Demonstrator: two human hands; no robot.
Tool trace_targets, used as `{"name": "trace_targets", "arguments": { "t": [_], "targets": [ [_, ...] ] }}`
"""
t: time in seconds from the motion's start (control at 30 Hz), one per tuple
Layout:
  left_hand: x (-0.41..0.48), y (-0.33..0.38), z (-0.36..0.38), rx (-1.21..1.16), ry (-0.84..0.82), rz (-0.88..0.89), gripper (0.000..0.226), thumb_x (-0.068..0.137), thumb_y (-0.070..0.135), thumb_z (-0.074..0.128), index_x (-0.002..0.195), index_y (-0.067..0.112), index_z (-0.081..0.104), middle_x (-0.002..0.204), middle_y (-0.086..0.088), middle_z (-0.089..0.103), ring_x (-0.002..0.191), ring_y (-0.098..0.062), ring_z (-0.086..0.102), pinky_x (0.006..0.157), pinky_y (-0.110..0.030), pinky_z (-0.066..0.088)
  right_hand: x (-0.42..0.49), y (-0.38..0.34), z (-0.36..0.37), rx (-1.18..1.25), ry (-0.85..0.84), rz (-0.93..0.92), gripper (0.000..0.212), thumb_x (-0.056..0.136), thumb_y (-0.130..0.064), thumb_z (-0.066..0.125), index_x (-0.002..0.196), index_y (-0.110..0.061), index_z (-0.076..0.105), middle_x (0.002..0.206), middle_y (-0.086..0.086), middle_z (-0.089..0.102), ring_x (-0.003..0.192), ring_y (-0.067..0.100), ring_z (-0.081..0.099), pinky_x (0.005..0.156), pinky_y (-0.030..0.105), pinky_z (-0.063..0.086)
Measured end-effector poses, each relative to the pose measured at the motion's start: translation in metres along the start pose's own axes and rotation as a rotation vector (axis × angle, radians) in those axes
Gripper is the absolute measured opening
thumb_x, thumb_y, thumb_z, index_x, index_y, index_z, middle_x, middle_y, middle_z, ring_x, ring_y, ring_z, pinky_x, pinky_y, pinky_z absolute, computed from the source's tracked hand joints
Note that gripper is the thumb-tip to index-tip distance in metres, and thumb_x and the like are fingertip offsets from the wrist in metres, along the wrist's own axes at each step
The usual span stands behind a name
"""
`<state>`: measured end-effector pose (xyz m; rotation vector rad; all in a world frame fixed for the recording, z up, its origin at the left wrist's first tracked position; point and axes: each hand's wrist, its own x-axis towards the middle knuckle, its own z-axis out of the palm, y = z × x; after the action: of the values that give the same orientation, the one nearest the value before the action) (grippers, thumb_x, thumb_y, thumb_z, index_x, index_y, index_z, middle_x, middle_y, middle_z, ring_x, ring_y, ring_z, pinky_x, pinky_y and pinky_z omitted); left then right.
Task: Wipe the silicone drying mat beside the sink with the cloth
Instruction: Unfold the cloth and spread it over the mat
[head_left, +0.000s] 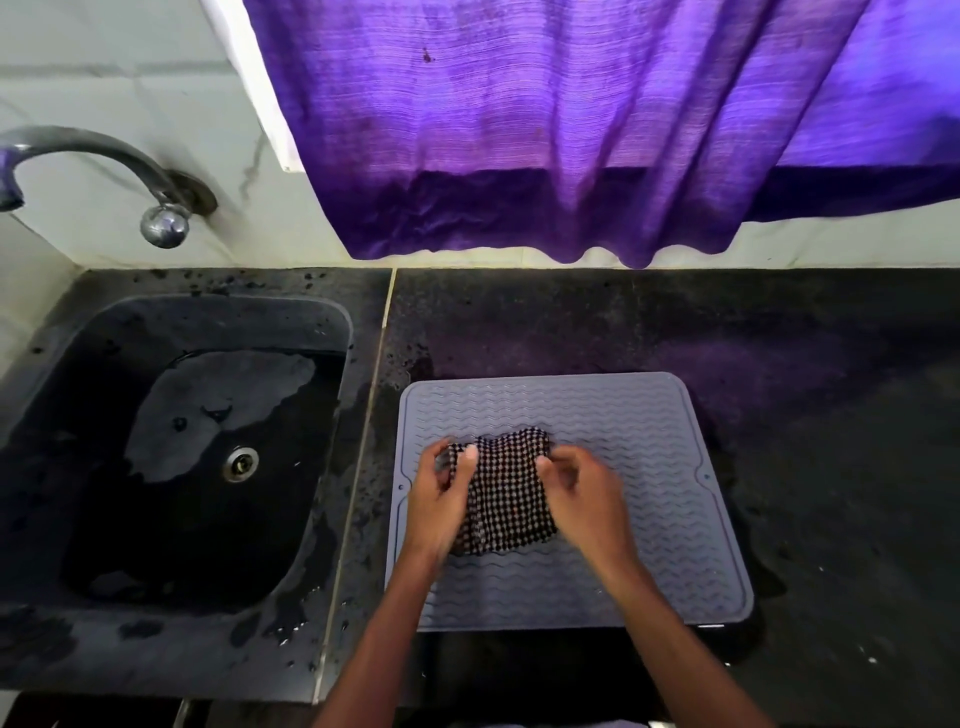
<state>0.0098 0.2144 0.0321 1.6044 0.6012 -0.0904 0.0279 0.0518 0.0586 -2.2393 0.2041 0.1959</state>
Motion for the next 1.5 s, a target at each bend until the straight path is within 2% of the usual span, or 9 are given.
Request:
{"name": "trace_targets", "arguments": {
  "t": [0.13, 0.37, 0.47, 0.57, 0.67, 0.8, 0.93, 1.13, 1.5],
  "targets": [
    [0.005, -0.007, 0.002, 0.079, 0.006, 0.037, 0.051, 0.088, 0.030, 0.076, 0.133, 0.028, 0.050, 0.116, 0.010, 0.067, 0.102, 0.008, 0.061, 0.089, -0.015, 0.052, 0.006, 0.017, 0.011, -0.056, -0.078, 0.072, 0.044, 0.085, -0.054, 0.062, 0.114, -0.022, 0.062, 0.106, -0.003, 0.066, 0.097, 0.016, 0.063, 0.088, 0.039, 0.054],
    [0.004, -0.015, 0.000, 0.015, 0.055, 0.093, 0.051, 0.087, 0.008, 0.075, 0.124, 0.035, 0.053, 0.125, -0.002, 0.068, 0.112, -0.013, 0.067, 0.098, -0.035, 0.055, 0.013, 0.006, 0.018, 0.042, -0.103, 0.162, 0.046, 0.084, -0.028, 0.074, 0.125, -0.017, 0.057, 0.111, -0.002, 0.068, 0.095, 0.012, 0.064, 0.083, 0.032, 0.054],
    [-0.001, -0.011, 0.000, -0.073, 0.045, 0.107, 0.055, 0.089, 0.005, 0.072, 0.134, 0.030, 0.052, 0.126, 0.004, 0.066, 0.113, -0.010, 0.066, 0.092, -0.026, 0.056, 0.016, 0.009, 0.012, 0.272, -0.145, 0.266, 0.038, 0.085, -0.014, 0.072, 0.120, -0.022, 0.059, 0.109, -0.005, 0.069, 0.092, 0.005, 0.064, 0.072, 0.020, 0.053],
    [0.000, -0.020, 0.004, 0.114, 0.041, 0.137, 0.058, 0.090, 0.007, 0.071, 0.137, 0.029, 0.045, 0.129, 0.015, 0.058, 0.123, -0.010, 0.059, 0.100, -0.022, 0.049, 0.012, 0.013, 0.014, 0.076, -0.160, 0.235, 0.042, 0.083, -0.022, 0.075, 0.121, -0.014, 0.060, 0.110, -0.002, 0.068, 0.090, 0.006, 0.059, 0.075, 0.019, 0.047],
    [-0.003, -0.016, 0.006, 0.240, 0.041, 0.183, 0.062, 0.090, 0.013, 0.072, 0.140, 0.030, 0.039, 0.124, 0.011, 0.063, 0.114, -0.012, 0.064, 0.100, -0.038, 0.053, 0.007, 0.014, 0.013, -0.025, -0.076, 0.153, 0.041, 0.083, -0.031, 0.075, 0.114, -0.011, 0.059, 0.105, -0.001, 0.064, 0.092, 0.008, 0.055, 0.078, 0.019, 0.042],
    [-0.012, 0.007, 0.025, 0.117, -0.084, 0.284, 0.041, 0.094, -0.001, 0.063, 0.119, 0.023, 0.042, 0.102, 0.011, 0.068, 0.092, -0.006, 0.068, 0.080, -0.025, 0.055, 0.002, 0.030, -0.010, 0.377, -0.027, 0.215, 0.022, 0.091, -0.029, 0.066, 0.110, -0.025, 0.053, 0.110, -0.006, 0.063, 0.104, 0.010, 0.060, 0.084, 0.021, 0.048],
    [-0.012, 0.014, 0.087, 0.175, -0.222, 0.415, 0.021, 0.093, 0.014, 0.062, 0.103, 0.031, 0.063, 0.105, 0.018, 0.068, 0.107, -0.005, 0.063, 0.097, -0.029, 0.047, 0.004, 0.069, -0.060, 0.364, 0.156, 0.086, 0.024, 0.097, -0.030, 0.058, 0.121, -0.032, 0.056, 0.118, -0.010, 0.065, 0.108, 0.006, 0.061, 0.096, 0.036, 0.050],
    [-0.027, 0.020, 0.208, 0.100, -0.408, 0.377, 0.036, 0.085, 0.015, 0.068, 0.119, 0.029, 0.066, 0.120, 0.008, 0.070, 0.113, -0.009, 0.066, 0.104, -0.039, 0.050, 0.022, 0.129, -0.154, 0.344, 0.409, 0.233, 0.045, 0.090, -0.022, 0.067, 0.133, -0.025, 0.055, 0.110, 0.001, 0.071, 0.098, 0.012, 0.066, 0.093, 0.041, 0.053],
    [-0.039, 0.012, 0.291, 0.384, -0.466, 0.413, 0.045, 0.089, 0.007, 0.069, 0.132, 0.017, 0.060, 0.133, -0.002, 0.063, 0.126, -0.017, 0.055, 0.112, -0.040, 0.041, 0.043, 0.193, -0.209, 0.056, 0.435, 0.174, 0.039, 0.089, -0.010, 0.066, 0.126, -0.014, 0.059, 0.110, 0.008, 0.070, 0.103, 0.021, 0.065, 0.091, 0.023, 0.043]
  ]
}}
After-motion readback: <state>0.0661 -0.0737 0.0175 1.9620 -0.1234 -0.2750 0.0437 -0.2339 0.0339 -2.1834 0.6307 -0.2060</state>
